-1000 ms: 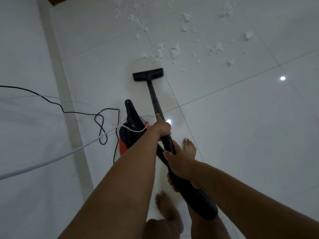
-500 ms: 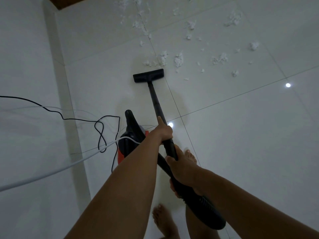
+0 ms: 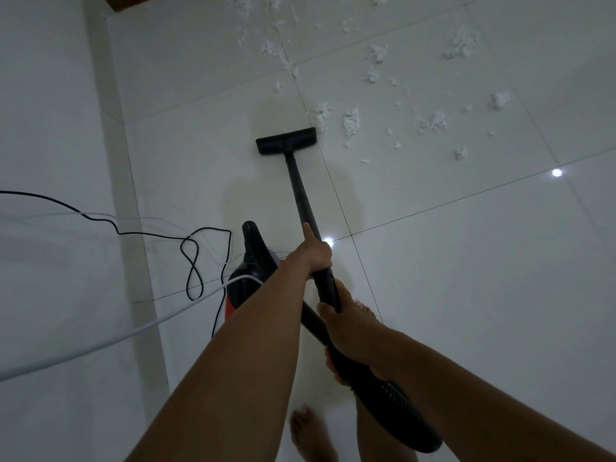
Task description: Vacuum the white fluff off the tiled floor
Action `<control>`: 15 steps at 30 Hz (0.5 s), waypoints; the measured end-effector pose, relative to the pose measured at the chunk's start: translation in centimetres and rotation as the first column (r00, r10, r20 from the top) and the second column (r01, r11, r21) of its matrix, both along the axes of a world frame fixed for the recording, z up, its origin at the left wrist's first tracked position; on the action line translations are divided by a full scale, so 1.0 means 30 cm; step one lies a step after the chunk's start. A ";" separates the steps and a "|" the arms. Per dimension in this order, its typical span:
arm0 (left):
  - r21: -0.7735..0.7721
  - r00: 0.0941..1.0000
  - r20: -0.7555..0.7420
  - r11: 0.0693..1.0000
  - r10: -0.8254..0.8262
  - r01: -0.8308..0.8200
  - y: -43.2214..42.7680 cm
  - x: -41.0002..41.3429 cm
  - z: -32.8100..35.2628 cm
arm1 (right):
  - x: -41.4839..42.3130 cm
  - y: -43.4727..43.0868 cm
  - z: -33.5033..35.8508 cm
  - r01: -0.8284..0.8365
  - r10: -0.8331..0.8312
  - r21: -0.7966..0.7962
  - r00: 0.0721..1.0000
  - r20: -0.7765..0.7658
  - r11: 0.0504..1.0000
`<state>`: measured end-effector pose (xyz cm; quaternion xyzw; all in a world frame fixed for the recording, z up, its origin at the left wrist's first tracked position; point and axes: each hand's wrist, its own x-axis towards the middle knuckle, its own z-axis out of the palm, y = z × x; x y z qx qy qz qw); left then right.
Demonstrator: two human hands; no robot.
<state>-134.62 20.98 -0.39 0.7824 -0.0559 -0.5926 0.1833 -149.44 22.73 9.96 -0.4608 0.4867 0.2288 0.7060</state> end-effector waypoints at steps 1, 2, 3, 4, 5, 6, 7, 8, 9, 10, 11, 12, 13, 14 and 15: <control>0.000 1.000 0.004 1.000 -0.007 0.007 0.000 0.004 0.001 | 0.003 0.000 0.000 -0.002 0.002 0.000 1.000 0.001 1.000; -0.003 1.000 0.006 1.000 -0.007 0.007 0.000 0.006 0.002 | 0.005 0.000 -0.002 -0.006 0.006 -0.002 1.000 0.001 1.000; -0.006 1.000 0.005 1.000 -0.005 0.005 0.001 0.009 0.002 | 0.007 0.000 -0.003 -0.012 0.012 -0.006 1.000 0.000 1.000; -0.008 1.000 0.002 1.000 -0.002 0.002 0.001 0.011 0.002 | 0.008 -0.001 -0.005 -0.015 0.015 -0.009 1.000 0.000 1.000; -0.010 1.000 0.000 1.000 0.002 -0.002 0.000 0.012 0.003 | 0.009 -0.001 -0.006 -0.016 0.016 -0.010 1.000 -0.002 1.000; -0.011 1.000 0.000 1.000 0.002 -0.002 0.000 0.012 0.005 | 0.009 -0.002 -0.009 -0.016 0.016 -0.008 1.000 -0.004 1.000; -0.013 1.000 0.002 1.000 0.002 -0.002 -0.002 0.013 0.006 | 0.010 -0.002 -0.012 -0.018 0.018 -0.006 1.000 -0.007 1.000; -0.015 1.000 0.003 1.000 0.002 -0.002 -0.003 0.013 0.008 | 0.011 -0.003 -0.016 -0.021 0.021 -0.006 1.000 -0.012 1.000; -0.018 1.000 0.003 1.000 0.002 -0.002 -0.006 0.013 0.009 | 0.013 -0.004 -0.020 -0.026 0.026 -0.008 0.999 -0.018 1.000; -0.020 1.000 0.004 1.000 0.003 -0.003 -0.007 0.015 0.010 | 0.015 -0.005 -0.024 -0.038 0.037 -0.014 0.999 -0.022 0.999; -0.021 1.000 0.006 1.000 0.003 -0.003 -0.008 0.016 0.011 | 0.016 -0.007 -0.028 -0.052 0.052 -0.021 0.998 -0.020 0.998; -0.021 1.000 0.009 1.000 0.001 0.000 -0.010 0.018 0.012 | 0.018 -0.008 -0.029 -0.064 0.063 -0.024 0.998 -0.015 0.998; -0.020 1.000 0.011 1.000 -0.001 0.001 -0.013 0.020 0.012 | 0.020 -0.011 -0.030 -0.067 0.067 -0.024 0.998 -0.010 0.997; -0.018 1.000 0.013 1.000 -0.002 0.003 -0.015 0.023 0.011 | 0.021 -0.013 -0.029 -0.064 0.064 -0.023 0.998 -0.009 0.998; -0.019 1.000 0.015 1.000 0.000 0.000 -0.018 0.026 0.012 | 0.024 -0.017 -0.028 -0.061 0.061 -0.022 0.998 -0.007 0.998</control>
